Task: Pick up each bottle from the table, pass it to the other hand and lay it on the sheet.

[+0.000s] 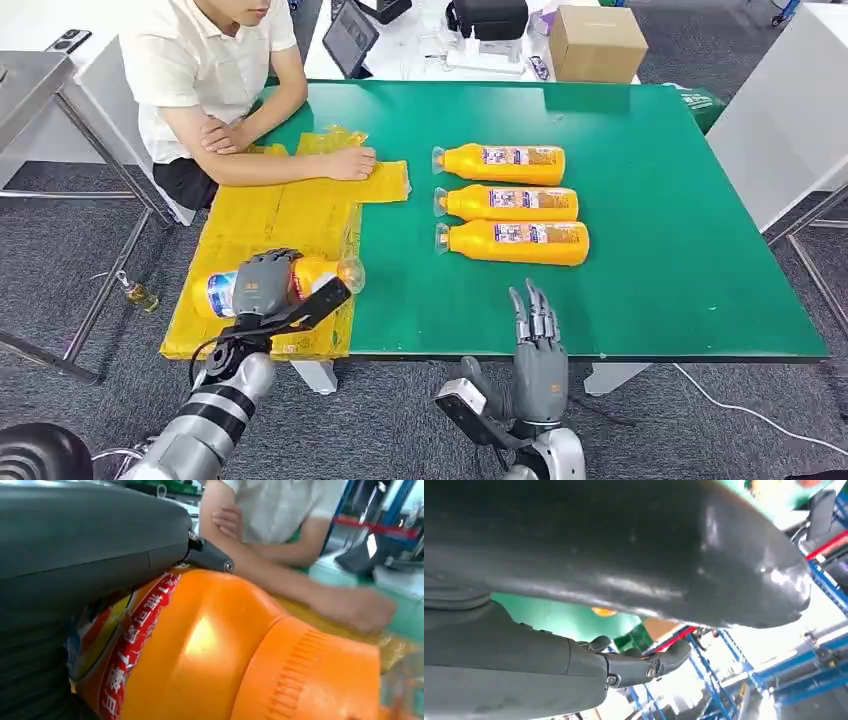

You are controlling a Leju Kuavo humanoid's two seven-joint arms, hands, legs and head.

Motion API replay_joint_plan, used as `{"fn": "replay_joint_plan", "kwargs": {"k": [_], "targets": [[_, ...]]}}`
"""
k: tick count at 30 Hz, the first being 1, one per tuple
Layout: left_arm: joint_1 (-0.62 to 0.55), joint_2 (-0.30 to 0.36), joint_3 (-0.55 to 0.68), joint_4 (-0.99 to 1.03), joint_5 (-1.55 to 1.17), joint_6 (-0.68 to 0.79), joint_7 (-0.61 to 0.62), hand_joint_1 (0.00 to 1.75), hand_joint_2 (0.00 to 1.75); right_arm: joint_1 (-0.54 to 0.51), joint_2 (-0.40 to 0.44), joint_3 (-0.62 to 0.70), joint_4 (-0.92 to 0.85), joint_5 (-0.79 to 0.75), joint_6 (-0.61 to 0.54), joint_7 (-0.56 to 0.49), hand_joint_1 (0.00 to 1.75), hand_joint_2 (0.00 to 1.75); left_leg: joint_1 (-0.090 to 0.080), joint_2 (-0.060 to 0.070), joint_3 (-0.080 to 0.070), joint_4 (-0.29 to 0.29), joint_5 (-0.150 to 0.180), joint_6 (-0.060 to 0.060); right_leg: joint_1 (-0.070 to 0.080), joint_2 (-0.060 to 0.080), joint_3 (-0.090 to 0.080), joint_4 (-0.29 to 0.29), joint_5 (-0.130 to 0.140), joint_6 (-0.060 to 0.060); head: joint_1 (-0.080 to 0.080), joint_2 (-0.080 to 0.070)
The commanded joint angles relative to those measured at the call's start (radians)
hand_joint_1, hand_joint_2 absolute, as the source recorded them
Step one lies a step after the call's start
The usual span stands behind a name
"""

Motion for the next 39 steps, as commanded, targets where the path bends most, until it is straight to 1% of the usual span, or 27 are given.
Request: {"fn": "replay_joint_plan", "kwargs": {"k": [1,2,3,4,5,6,7,9,10,11,12,14,15,17,18,19,20,24,25,26,28,32,33,35,36,38,39], "targets": [[-0.157,-0.023,-0.009,0.265,0.118,-0.152,-0.043,0.0,1.75,-0.065,-0.068,0.078,0.174,-0.049,0.003,0.002,0.0,0.0,0.001,0.0,0.005,-0.001,-0.001,0.001,0.002,-0.002,0.006,-0.002,-0.001,-0.002,0.0,0.0],[-0.16,-0.03,0.0,0.269,0.149,-0.182,-0.061,0.0,1.75,-0.065,-0.065,0.071,0.174,-0.041,0.003,0.0,0.0,0.0,0.001,0.0,0.004,-0.001,0.0,0.001,0.001,-0.001,0.004,-0.002,0.0,-0.002,0.0,0.0],[-0.164,-0.033,0.004,0.27,0.174,-0.207,-0.075,0.0,1.75,-0.066,-0.06,0.064,0.184,-0.042,0.003,-0.009,0.0,0.0,0.001,0.0,0.009,-0.002,-0.002,0.003,0.002,-0.002,0.01,-0.003,-0.002,-0.004,0.0,0.0],[-0.164,-0.033,0.004,0.27,0.174,-0.207,-0.075,0.0,1.75,-0.066,-0.06,0.064,0.184,-0.042,0.003,-0.009,0.0,0.0,0.001,0.0,0.005,-0.001,-0.001,0.002,0.002,-0.002,0.006,-0.002,0.0,-0.002,0.0,0.0],[-0.164,-0.033,0.004,0.27,0.174,-0.207,-0.075,0.0,1.75,-0.066,-0.06,0.064,0.184,-0.042,0.003,-0.009,0.0,0.0,0.001,0.0,0.007,-0.001,-0.001,0.002,0.002,-0.002,0.008,-0.003,-0.001,-0.003,0.0,0.0],[-0.164,-0.033,0.004,0.27,0.174,-0.207,-0.075,0.0,1.75,-0.066,-0.06,0.064,0.184,-0.042,0.003,-0.009,0.0,0.0,0.0,0.0,0.004,-0.001,0.0,0.001,0.0,-0.001,0.004,-0.001,0.0,-0.001,0.0,0.0],[-0.164,-0.033,0.004,0.27,0.174,-0.207,-0.075,0.0,1.75,-0.066,-0.06,0.064,0.184,-0.042,0.003,-0.009,0.0,0.0,0.0,0.001,0.006,-0.001,-0.001,0.002,0.001,-0.001,0.007,-0.002,-0.001,-0.002,0.0,0.0],[-0.164,-0.033,0.004,0.27,0.174,-0.207,-0.075,0.0,1.75,-0.066,-0.06,0.064,0.184,-0.042,0.003,-0.009,0.0,0.0,0.0,0.002,0.003,-0.001,0.0,0.001,0.001,0.001,0.004,-0.001,0.0,-0.001,0.0,0.0],[-0.164,-0.033,0.004,0.27,0.174,-0.207,-0.075,0.0,1.75,-0.066,-0.06,0.064,0.184,-0.042,0.003,-0.009,0.0,0.0,0.001,0.003,0.008,-0.001,-0.003,0.003,0.002,0.001,0.009,-0.002,-0.001,-0.003,0.001,0.0],[-0.162,-0.034,0.006,0.267,0.191,-0.216,-0.085,0.0,1.75,-0.067,-0.06,0.061,0.193,-0.05,0.003,-0.016,0.0,0.0,0.0,0.001,0.004,-0.001,-0.001,0.001,0.001,0.0,0.005,-0.001,0.0,-0.002,0.0,0.0],[-0.163,-0.035,-0.005,0.265,0.219,-0.241,-0.104,0.0,1.75,-0.072,-0.057,0.052,0.208,-0.05,0.003,-0.025,0.0,0.0,0.0,0.001,0.007,-0.001,-0.002,0.002,0.001,-0.001,0.007,-0.002,-0.001,-0.003,0.0,0.0],[-0.168,-0.039,-0.019,0.265,0.226,-0.254,-0.11,0.0,1.75,-0.076,-0.055,0.046,0.224,-0.047,0.003,-0.03,0.0,0.0,0.001,0.0,0.004,-0.001,-0.001,0.001,0.001,-0.001,0.005,-0.001,-0.001,-0.002,0.0,0.0],[-0.171,-0.045,-0.03,0.265,0.232,-0.26,-0.113,0.0,1.75,-0.081,-0.053,0.04,0.238,-0.053,0.003,-0.039,0.0,0.0,0.001,0.0,0.007,-0.001,-0.001,0.002,0.002,-0.002,0.007,-0.002,-0.002,-0.003,0.0,0.0],[-0.173,-0.055,-0.053,0.257,0.238,-0.247,-0.133,0.0,1.75,-0.09,-0.047,0.03,0.259,-0.058,0.003,-0.055,0.0,0.0,0.0,0.0,0.004,-0.001,0.0,0.001,0.001,-0.001,0.004,-0.001,-0.001,-0.002,0.0,0.0],[-0.173,-0.054,-0.074,0.254,0.235,-0.246,-0.147,0.0,1.75,-0.093,-0.044,0.025,0.267,-0.059,0.003,-0.063,0.0,0.0,0.001,0.0,0.009,-0.001,-0.002,0.003,0.002,-0.002,0.01,-0.002,-0.002,-0.004,0.0,0.0],[-0.175,-0.052,-0.088,0.255,0.233,-0.256,-0.152,0.0,1.75,-0.095,-0.043,0.026,0.275,-0.063,0.003,-0.067,0.0,0.0,0.0,0.0,0.004,-0.001,-0.001,0.002,0.001,-0.001,0.005,-0.001,-0.001,-0.002,0.0,0.0],[-0.184,-0.046,-0.116,0.261,0.226,-0.292,-0.157,0.0,1.75,-0.099,-0.043,0.024,0.282,-0.065,0.003,-0.068,0.0,0.0,0.0,0.0,0.003,-0.001,0.0,0.002,0.001,-0.001,0.004,-0.001,0.0,-0.002,0.0,0.0],[-0.194,-0.029,-0.175,0.261,0.222,-0.354,-0.176,0.0,1.75,-0.105,-0.038,0.006,0.299,-0.065,0.003,-0.084,0.0,0.0,0.0,0.001,0.005,0.0,-0.001,0.002,0.001,-0.001,0.005,-0.001,-0.001,-0.003,0.0,0.0],[-0.19,-0.027,-0.181,0.259,0.223,-0.352,-0.18,0.0,1.75,-0.105,-0.037,0.001,0.302,-0.067,0.003,-0.086,0.0,0.0,0.001,0.001,0.005,-0.001,-0.001,0.002,0.001,-0.001,0.005,-0.001,-0.001,-0.003,0.0,0.0],[-0.179,-0.028,-0.18,0.249,0.232,-0.318,-0.183,0.0,1.75,-0.105,-0.035,-0.006,0.304,-0.066,0.003,-0.09,0.0,0.0,0.0,0.0,0.003,-0.001,0.0,0.001,0.001,-0.001,0.004,-0.001,0.0,-0.002,0.0,0.0],[-0.16,-0.032,-0.186,0.223,0.235,-0.243,-0.2,0.0,1.75,-0.102,-0.031,-0.015,0.306,-0.062,0.003,-0.092,0.0,0.0,0.0,0.001,0.006,-0.001,-0.001,0.002,0.001,0.0,0.007,-0.001,-0.001,-0.003,0.0,0.0],[-0.16,-0.032,-0.186,0.223,0.235,-0.243,-0.2,0.0,1.75,-0.102,-0.031,-0.015,0.306,-0.062,0.003,-0.092,0.0,0.0,0.0,0.001,0.004,-0.001,-0.001,0.001,0.001,0.0,0.004,-0.001,-0.001,-0.002,0.0,0.0],[-0.131,-0.042,-0.176,0.173,0.263,-0.177,-0.24,0.0,1.75,-0.101,-0.03,-0.016,0.308,-0.063,0.003,-0.095,0.0,0.0,0.0,0.002,0.01,-0.001,-0.003,0.003,0.002,0.0,0.01,-0.002,-0.003,-0.004,0.0,0.0],[-0.085,-0.066,-0.135,0.094,0.356,-0.118,-0.317,0.0,1.75,-0.101,-0.028,-0.017,0.312,-0.066,0.003,-0.097,0.0,0.0,0.0,0.001,0.006,-0.001,-0.002,0.002,0.001,0.0,0.006,-0.001,-0.001,-0.003,0.0,0.0],[-0.021,-0.09,-0.117,-0.031,0.465,-0.113,-0.376,0.0,1.75,-0.092,-0.019,-0.033,0.3,-0.064,0.003,-0.106,0.0,0.0,0.0,0.002,0.006,-0.001,-0.001,0.002,0.001,0.0,0.006,-0.001,-0.001,-0.002,0.0,0.0],[0.085,-0.11,-0.14,-0.242,0.595,-0.078,-0.413,0.0,1.75,-0.08,-0.003,-0.063,0.288,-0.054,0.003,-0.122,0.0,0.0,0.0,0.002,0.01,-0.001,-0.003,0.003,0.002,0.0,0.011,-0.002,-0.003,-0.004,0.0,0.0],[0.124,-0.116,-0.153,-0.319,0.632,-0.053,-0.423,0.0,1.75,-0.076,0.001,-0.072,0.283,-0.048,0.003,-0.122,0.0,0.0,-0.001,0.001,0.003,-0.001,-0.001,0.002,0.0,0.0,0.004,-0.001,-0.001,-0.002,0.0,0.0]]}}
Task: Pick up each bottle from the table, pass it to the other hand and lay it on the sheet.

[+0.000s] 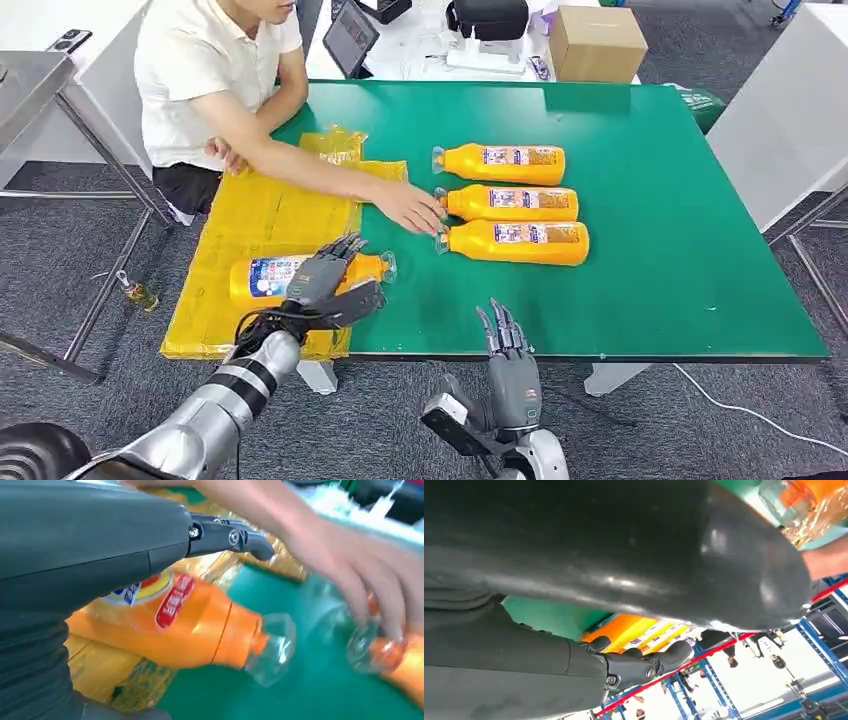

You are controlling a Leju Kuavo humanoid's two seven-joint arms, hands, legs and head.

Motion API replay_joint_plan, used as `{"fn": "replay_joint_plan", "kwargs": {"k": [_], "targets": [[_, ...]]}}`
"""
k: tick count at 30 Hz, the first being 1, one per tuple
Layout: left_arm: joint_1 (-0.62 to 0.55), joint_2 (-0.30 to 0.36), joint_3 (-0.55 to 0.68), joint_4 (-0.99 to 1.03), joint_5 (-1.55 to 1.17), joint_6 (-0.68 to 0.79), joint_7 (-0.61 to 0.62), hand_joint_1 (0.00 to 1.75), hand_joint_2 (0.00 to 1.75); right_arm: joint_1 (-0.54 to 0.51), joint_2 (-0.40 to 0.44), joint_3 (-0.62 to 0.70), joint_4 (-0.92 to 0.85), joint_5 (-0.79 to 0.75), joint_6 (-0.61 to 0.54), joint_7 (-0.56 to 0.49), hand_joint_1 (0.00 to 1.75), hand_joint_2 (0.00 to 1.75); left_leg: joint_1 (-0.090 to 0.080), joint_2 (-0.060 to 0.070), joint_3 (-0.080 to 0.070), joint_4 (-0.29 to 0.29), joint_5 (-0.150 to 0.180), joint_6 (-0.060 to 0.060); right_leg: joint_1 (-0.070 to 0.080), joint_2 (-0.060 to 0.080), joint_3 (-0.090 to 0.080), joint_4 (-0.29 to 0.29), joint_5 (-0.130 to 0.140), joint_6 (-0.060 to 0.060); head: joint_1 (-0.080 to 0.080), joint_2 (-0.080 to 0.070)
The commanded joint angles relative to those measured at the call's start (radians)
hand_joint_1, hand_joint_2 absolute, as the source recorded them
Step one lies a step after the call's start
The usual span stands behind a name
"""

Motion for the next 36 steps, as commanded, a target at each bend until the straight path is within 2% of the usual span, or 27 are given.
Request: {"fn": "replay_joint_plan", "kwargs": {"k": [1,4,8,9,10,11,12,15,18,23,26,28,29,30,34,35,36], "targets": [[0.282,-0.075,-0.023,-0.558,0.381,0.214,-0.206,0.0,1.75,-0.002,0.036,-0.102,0.042,0.021,0.003,-0.034,0.0,0.0,-0.001,0.0,0.005,-0.001,-0.003,0.002,0.0,-0.001,0.005,-0.001,-0.003,-0.002,0.0,0.0],[0.359,-0.058,-0.117,-0.684,0.408,0.304,-0.179,0.0,1.75,0.004,0.057,-0.168,0.028,0.054,0.003,-0.048,0.0,0.0,-0.001,0.001,0.003,-0.001,-0.002,0.002,0.0,0.0,0.003,-0.001,-0.002,-0.002,0.0,0.0],[0.406,-0.033,-0.177,-0.757,0.39,0.406,-0.223,0.0,1.75,-0.013,0.043,-0.228,-0.008,0.162,0.003,-0.026,0.0,0.0,-0.001,0.001,0.002,-0.001,-0.003,0.001,0.0,-0.001,0.002,-0.001,-0.002,-0.002,0.0,0.0],[0.411,-0.033,-0.178,-0.763,0.389,0.406,-0.224,0.0,1.75,-0.02,0.032,-0.226,0.0,0.151,0.003,-0.026,0.0,0.0,-0.001,0.001,0.009,0.0,-0.007,0.002,0.001,-0.001,0.009,-0.001,-0.005,-0.004,0.0,0.0],[0.419,-0.034,-0.185,-0.769,0.419,0.393,-0.213,0.0,1.75,-0.021,0.015,-0.235,-0.025,0.225,0.003,0.024,0.0,0.0,-0.001,0.001,0.003,0.0,-0.003,0.001,0.0,0.0,0.002,-0.001,-0.002,-0.002,0.0,0.0],[0.441,-0.044,-0.189,-0.774,0.479,0.361,-0.196,0.0,1.75,-0.025,-0.022,-0.237,-0.043,0.308,0.003,0.105,0.0,0.0,0.0,0.002,0.004,0.0,-0.004,0.001,0.0,0.0,0.003,-0.001,-0.002,-0.003,0.0,0.0],[0.459,-0.048,-0.206,-0.766,0.509,0.329,-0.18,0.0,1.75,-0.031,-0.068,-0.221,-0.041,0.35,0.003,0.176,0.0,1.75,-0.001,0.001,0.002,-0.001,-0.003,0.001,-0.001,-0.001,0.002,-0.001,-0.002,-0.002,0.0,0.0],[0.496,-0.047,-0.264,-0.734,0.555,0.277,-0.168,0.0,1.75,-0.078,-0.19,-0.207,0.008,0.401,0.003,0.286,0.0,1.75,-0.002,0.001,0.006,-0.002,-0.004,0.003,-0.001,0.0,0.006,-0.004,-0.002,-0.001,-0.001,0.0],[0.487,-0.035,-0.306,-0.723,0.562,0.28,-0.184,0.0,1.75,-0.15,-0.255,-0.178,0.097,0.416,0.003,0.337,0.0,1.75,-0.002,0.0,0.003,-0.001,-0.003,0.002,-0.001,-0.002,0.004,-0.003,-0.001,-0.001,0.0,0.0],[0.487,-0.035,-0.306,-0.723,0.562,0.28,-0.184,0.0,1.75,-0.15,-0.255,-0.178,0.097,0.416,0.003,0.337,0.0,1.75,-0.003,0.002,0.007,-0.001,-0.004,0.003,-0.002,0.001,0.007,-0.003,-0.001,-0.002,0.0,0.0],[0.487,-0.035,-0.306,-0.723,0.562,0.28,-0.184,0.0,1.75,-0.15,-0.255,-0.178,0.097,0.416,0.003,0.337,0.0,1.75,-0.004,0.0,0.003,-0.001,-0.002,0.002,-0.003,-0.001,0.002,-0.002,0.0,0.0,-0.001,0.0],[0.487,-0.035,-0.306,-0.723,0.562,0.28,-0.184,0.0,1.75,-0.15,-0.255,-0.178,0.097,0.416,0.003,0.337,0.0,1.75,-0.002,0.002,0.009,-0.002,-0.005,0.003,-0.002,0.0,0.009,-0.003,-0.002,-0.003,-0.001,0.0],[0.487,-0.035,-0.306,-0.723,0.562,0.28,-0.184,0.0,1.75,-0.15,-0.255,-0.178,0.097,0.416,0.003,0.337,0.0,1.75,-0.002,0.002,0.005,-0.001,-0.004,0.003,-0.002,0.0,0.004,-0.002,-0.001,-0.001,-0.001,0.0],[0.487,-0.035,-0.306,-0.723,0.562,0.28,-0.184,0.0,1.75,-0.15,-0.255,-0.178,0.097,0.416,0.003,0.337,0.0,1.75,-0.002,0.003,0.007,-0.001,-0.005,0.003,-0.001,0.001,0.007,-0.003,-0.001,-0.002,-0.001,0.0],[0.469,-0.036,-0.306,-0.729,0.574,0.269,-0.18,0.0,1.75,-0.21,-0.3,-0.088,0.164,0.479,0.003,0.443,0.0,1.75,-0.002,0.002,0.002,0.0,-0.003,0.003,-0.002,0.001,0.002,-0.002,0.0,0.0,0.0,0.0],[0.467,-0.039,-0.304,-0.728,0.581,0.268,-0.178,0.0,1.75,-0.237,-0.308,-0.068,0.201,0.49,0.003,0.466,0.0,1.75,-0.002,0.004,0.009,-0.001,-0.006,0.004,-0.001,0.001,0.009,-0.003,-0.002,-0.002,-0.001,0.0],[0.465,-0.04,-0.303,-0.727,0.587,0.266,-0.175,0.0,1.75,-0.256,-0.314,-0.052,0.224,0.498,0.003,0.479,0.0,1.75,-0.002,0.003,0.004,0.0,-0.003,0.003,-0.002,0.002,0.003,-0.002,0.0,-0.001,-0.001,0.0]]}}
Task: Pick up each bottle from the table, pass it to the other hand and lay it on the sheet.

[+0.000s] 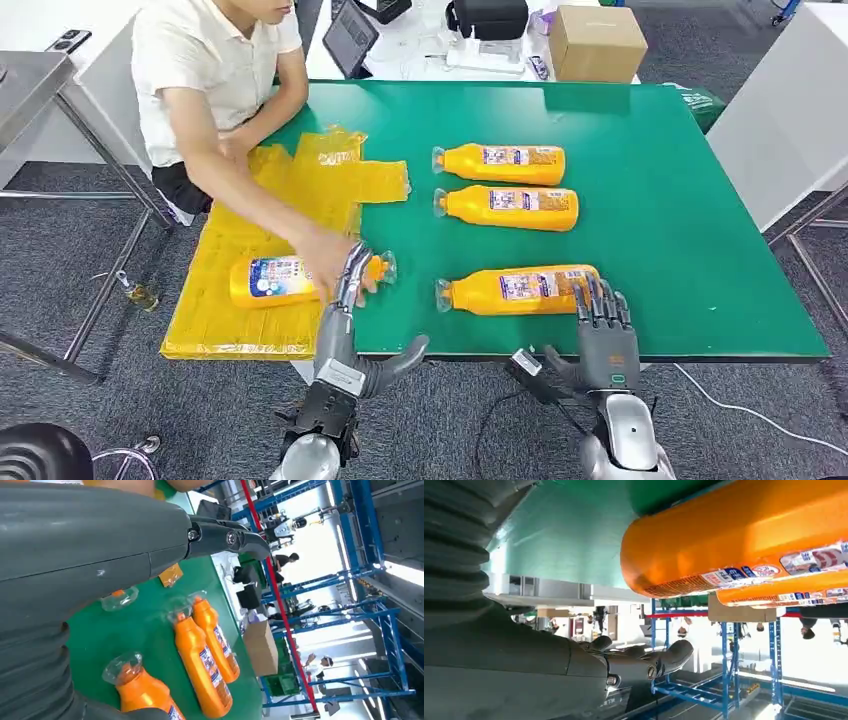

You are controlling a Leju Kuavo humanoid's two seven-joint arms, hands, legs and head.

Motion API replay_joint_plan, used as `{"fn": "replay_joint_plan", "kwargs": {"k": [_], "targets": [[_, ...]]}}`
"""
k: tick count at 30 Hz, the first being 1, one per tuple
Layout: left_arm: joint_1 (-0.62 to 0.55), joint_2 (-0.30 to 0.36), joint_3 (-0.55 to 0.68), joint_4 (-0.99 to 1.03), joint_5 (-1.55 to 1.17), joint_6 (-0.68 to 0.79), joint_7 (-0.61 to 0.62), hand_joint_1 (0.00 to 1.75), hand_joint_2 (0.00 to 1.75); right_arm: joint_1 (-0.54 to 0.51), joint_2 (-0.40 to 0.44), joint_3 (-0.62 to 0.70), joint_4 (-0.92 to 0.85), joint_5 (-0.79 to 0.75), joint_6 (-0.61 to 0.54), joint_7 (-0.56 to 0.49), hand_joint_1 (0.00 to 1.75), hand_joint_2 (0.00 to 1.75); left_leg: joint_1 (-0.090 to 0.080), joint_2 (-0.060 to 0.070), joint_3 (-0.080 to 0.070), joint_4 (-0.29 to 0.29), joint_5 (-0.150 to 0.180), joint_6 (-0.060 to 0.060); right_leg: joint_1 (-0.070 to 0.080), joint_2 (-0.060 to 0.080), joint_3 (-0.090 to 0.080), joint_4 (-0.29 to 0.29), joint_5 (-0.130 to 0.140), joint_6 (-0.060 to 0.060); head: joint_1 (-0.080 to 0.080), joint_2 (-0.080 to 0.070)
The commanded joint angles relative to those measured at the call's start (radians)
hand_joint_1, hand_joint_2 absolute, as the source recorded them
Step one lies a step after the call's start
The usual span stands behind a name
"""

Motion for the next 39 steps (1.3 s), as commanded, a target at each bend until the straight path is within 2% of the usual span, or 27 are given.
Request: {"fn": "replay_joint_plan", "kwargs": {"k": [1,8,17,18,19,23,24,25,29,32,33,34,39], "targets": [[-0.026,0.016,-0.027,0.013,0.03,-0.017,0.014,0.0,1.75,-0.146,-0.076,0.144,0.196,0.067,0.004,0.125,0.0,1.75,0.0,0.003,0.002,0.0,-0.001,0.001,0.0,0.002,0.002,-0.001,0.0,-0.002,0.0,0.0],[-0.04,0.016,-0.021,0.015,0.033,0.004,-0.01,0.0,1.75,-0.239,-0.118,0.259,0.261,0.087,0.004,0.203,0.0,1.75,0.0,0.004,0.005,-0.001,-0.001,0.002,0.001,0.002,0.004,-0.001,0.0,-0.003,0.0,0.0],[-0.056,0.014,-0.036,0.04,0.072,-0.003,-0.031,0.0,1.75,-0.339,-0.11,0.249,0.43,0.025,0.004,0.151,0.0,1.75,0.0,0.002,0.003,-0.001,0.0,0.002,0.0,0.001,0.003,-0.001,0.0,-0.002,0.0,0.0],[-0.056,0.014,-0.037,0.042,0.074,-0.003,-0.032,0.0,1.75,-0.345,-0.105,0.248,0.443,0.02,0.004,0.145,0.0,1.75,0.0,0.004,0.009,-0.001,-0.002,0.003,0.002,0.001,0.009,-0.002,-0.001,-0.004,0.0,0.0],[-0.058,0.014,-0.039,0.045,0.077,-0.003,-0.034,0.0,1.75,-0.349,-0.101,0.245,0.451,0.012,0.004,0.137,0.0,1.75,0.0,0.002,0.005,0.0,0.0,0.002,0.001,0.001,0.004,-0.001,0.0,-0.002,0.0,0.0],[-0.063,0.021,-0.052,0.052,0.101,-0.014,-0.019,0.0,1.75,-0.383,-0.088,0.252,0.57,0.01,0.004,0.145,0.0,1.75,0.0,0.002,0.006,-0.001,-0.001,0.002,0.001,0.0,0.006,-0.002,0.0,-0.003,0.0,0.0],[-0.063,0.027,-0.06,0.054,0.123,-0.032,0.002,0.0,1.75,-0.412,-0.088,0.266,0.646,-0.003,0.004,0.156,0.0,1.75,0.0,0.002,0.005,-0.001,0.0,0.002,0.001,0.001,0.005,-0.002,0.0,-0.002,0.0,0.0],[-0.059,0.031,-0.063,0.051,0.16,-0.078,0.04,0.0,1.75,-0.43,-0.091,0.265,0.693,-0.006,0.044,0.176,0.0,1.75,0.0,0.003,0.007,-0.001,-0.001,0.002,0.001,0.001,0.007,-0.002,-0.001,-0.003,0.0,0.0],[-0.058,0.033,-0.068,0.053,0.162,-0.085,0.043,0.0,1.75,-0.444,-0.098,0.267,0.72,-0.008,0.076,0.182,0.0,1.75,0.0,0.002,0.006,-0.001,0.0,0.002,0.001,0.0,0.006,-0.002,0.0,-0.002,0.0,0.0],[-0.059,0.036,-0.07,0.051,0.221,-0.15,0.097,0.0,1.75,-0.472,-0.11,0.282,0.74,-0.008,0.126,0.177,0.0,1.75,0.0,0.0,0.006,-0.001,0.001,0.002,0.0,-0.001,0.005,-0.002,0.0,-0.002,0.001,0.0],[-0.06,0.036,-0.072,0.052,0.221,-0.151,0.097,0.0,1.75,-0.481,-0.112,0.286,0.743,-0.008,0.139,0.172,0.0,1.75,0.0,0.0,0.011,-0.002,0.0,0.004,0.002,-0.003,0.011,-0.003,-0.001,-0.004,0.001,0.0],[-0.062,0.038,-0.076,0.054,0.221,-0.154,0.097,0.0,1.75,-0.491,-0.115,0.296,0.748,-0.007,0.155,0.161,0.0,1.75,0.0,0.001,0.007,-0.001,0.001,0.002,0.001,-0.001,0.007,-0.002,0.0,-0.002,0.0,0.0],[-0.063,0.042,-0.082,0.054,0.236,-0.172,0.109,0.0,1.75,-0.525,-0.141,0.339,0.769,0.017,0.221,0.163,0.0,1.75,0.0,0.0,0.012,-0.001,0.001,0.003,0.001,-0.002,0.011,-0.002,0.001,-0.003,0.0,0.0]]}}
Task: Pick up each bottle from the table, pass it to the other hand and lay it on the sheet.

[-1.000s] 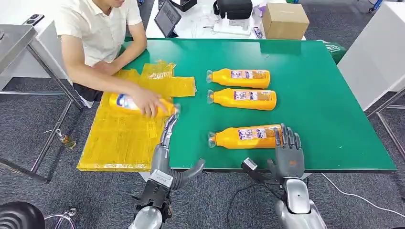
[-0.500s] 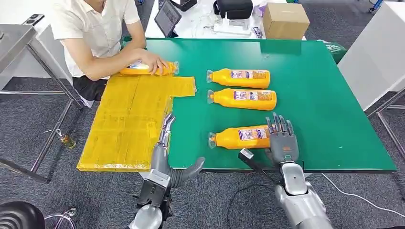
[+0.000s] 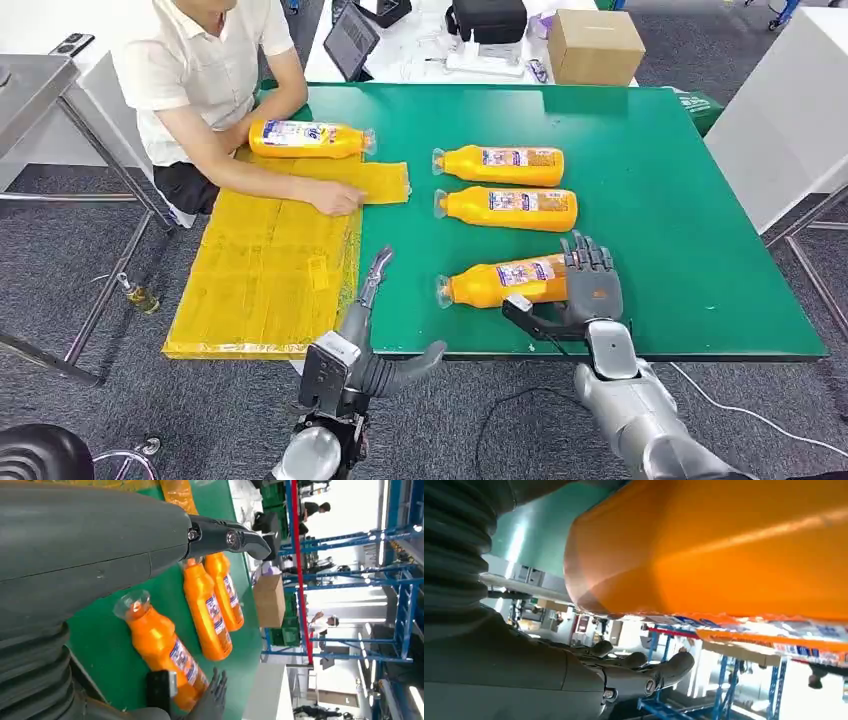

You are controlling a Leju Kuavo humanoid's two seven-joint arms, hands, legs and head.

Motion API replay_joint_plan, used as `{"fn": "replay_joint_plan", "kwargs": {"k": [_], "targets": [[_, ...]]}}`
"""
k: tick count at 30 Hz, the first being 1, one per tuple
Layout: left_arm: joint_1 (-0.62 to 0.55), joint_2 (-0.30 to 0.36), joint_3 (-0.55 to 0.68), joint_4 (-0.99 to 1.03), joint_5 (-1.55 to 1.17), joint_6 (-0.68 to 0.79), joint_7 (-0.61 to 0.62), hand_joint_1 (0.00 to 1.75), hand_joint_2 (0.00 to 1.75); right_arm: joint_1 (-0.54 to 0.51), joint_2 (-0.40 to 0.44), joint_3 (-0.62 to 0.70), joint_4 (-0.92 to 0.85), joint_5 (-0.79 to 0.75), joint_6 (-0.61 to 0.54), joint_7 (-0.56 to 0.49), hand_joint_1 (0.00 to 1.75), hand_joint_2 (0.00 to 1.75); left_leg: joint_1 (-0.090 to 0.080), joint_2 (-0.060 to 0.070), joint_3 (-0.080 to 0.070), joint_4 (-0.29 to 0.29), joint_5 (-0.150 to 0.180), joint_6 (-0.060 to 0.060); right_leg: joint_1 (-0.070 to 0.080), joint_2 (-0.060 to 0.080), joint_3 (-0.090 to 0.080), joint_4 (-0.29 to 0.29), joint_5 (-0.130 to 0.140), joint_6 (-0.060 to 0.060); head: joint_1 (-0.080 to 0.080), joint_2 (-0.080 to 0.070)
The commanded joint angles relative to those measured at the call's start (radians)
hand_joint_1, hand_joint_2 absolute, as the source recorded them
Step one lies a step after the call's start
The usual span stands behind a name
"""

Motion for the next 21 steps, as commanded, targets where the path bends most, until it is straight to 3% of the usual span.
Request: {"fn": "replay_joint_plan", "kwargs": {"k": [1,10,11,12,13,16,19,20,21], "targets": [[-0.033,0.041,-0.039,0.05,0.026,-0.027,0.021,0.0,1.75,-0.072,-0.047,0.099,0.166,0.029,0.113,-0.011,0.0,1.75,0.0,-0.001,0.004,-0.001,0.0,0.001,0.001,-0.002,0.004,-0.002,0.0,-0.002,0.0,0.0],[-0.036,0.043,-0.04,0.052,0.043,-0.04,0.03,0.0,1.75,-0.087,-0.061,0.113,0.178,0.033,0.134,-0.032,0.0,1.75,0.0,-0.002,0.006,-0.001,0.002,0.003,0.001,-0.003,0.008,-0.002,0.001,0.0,0.0,0.0],[-0.037,0.042,-0.04,0.053,0.051,-0.045,0.034,0.0,1.75,-0.091,-0.062,0.123,0.184,0.036,0.149,-0.044,0.23,1.75,0.001,-0.003,0.007,-0.003,0.003,0.004,0.002,-0.005,0.009,-0.004,0.001,-0.003,0.0,0.0],[-0.039,0.043,-0.041,0.055,0.055,-0.048,0.035,0.0,1.75,-0.091,-0.064,0.123,0.181,0.027,0.149,-0.061,1.34,1.75,0.001,-0.002,0.007,-0.002,0.002,0.003,0.001,-0.003,0.009,-0.002,0.001,-0.001,0.0,0.0],[-0.041,0.044,-0.043,0.057,0.056,-0.049,0.035,0.0,1.75,-0.09,-0.067,0.12,0.178,0.008,0.15,-0.107,1.71,1.75,0.001,-0.002,0.007,-0.002,0.002,0.003,0.002,-0.003,0.009,-0.003,0.001,-0.003,0.0,0.0],[-0.051,0.043,-0.049,0.063,0.064,-0.054,0.028,0.0,1.75,-0.055,-0.068,0.069,0.162,-0.112,0.148,-0.245,1.75,1.75,0.0,-0.002,0.006,-0.001,0.002,0.003,0.001,-0.003,0.008,-0.002,0.001,-0.001,0.0,0.0],[-0.052,0.043,-0.05,0.064,0.065,-0.054,0.027,0.0,1.75,-0.045,-0.068,0.069,0.162,-0.114,0.139,-0.247,1.75,1.75,0.0,-0.003,0.007,-0.002,0.002,0.003,0.001,-0.003,0.009,-0.002,0.001,-0.001,0.0,0.0],[-0.053,0.044,-0.052,0.063,0.062,-0.052,0.021,0.0,1.75,-0.04,-0.068,0.066,0.156,-0.133,0.139,-0.284,1.75,1.75,0.001,-0.002,0.008,-0.002,0.002,0.003,0.002,-0.004,0.01,-0.003,0.001,-0.002,0.0,0.0],[-0.056,0.045,-0.058,0.064,0.063,-0.056,0.016,0.0,1.75,-0.022,-0.059,0.017,0.142,-0.226,0.172,-0.387,1.75,1.75,0.001,-0.003,0.007,-0.002,0.002,0.003,0.002,-0.004,0.009,-0.003,0.001,-0.001,0.0,0.0]]}}
